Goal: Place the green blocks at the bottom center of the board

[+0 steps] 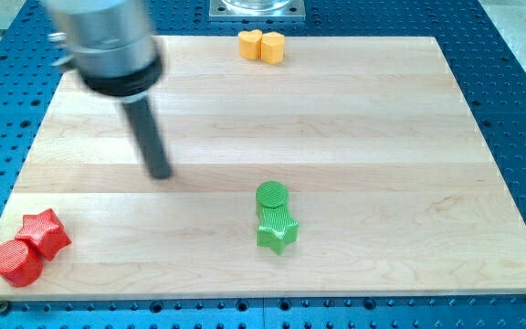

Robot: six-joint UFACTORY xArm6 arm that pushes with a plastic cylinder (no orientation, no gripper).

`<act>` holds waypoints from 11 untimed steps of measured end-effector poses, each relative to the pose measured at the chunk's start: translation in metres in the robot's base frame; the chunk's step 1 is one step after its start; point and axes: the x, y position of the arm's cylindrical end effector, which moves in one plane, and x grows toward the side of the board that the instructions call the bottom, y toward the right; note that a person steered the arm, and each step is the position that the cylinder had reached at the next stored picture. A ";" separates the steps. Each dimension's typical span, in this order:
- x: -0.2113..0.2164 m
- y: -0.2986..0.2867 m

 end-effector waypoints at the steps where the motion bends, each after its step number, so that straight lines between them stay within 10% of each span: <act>1: -0.012 0.039; 4: -0.035 0.215; 7: -0.007 0.082; 11: 0.027 0.108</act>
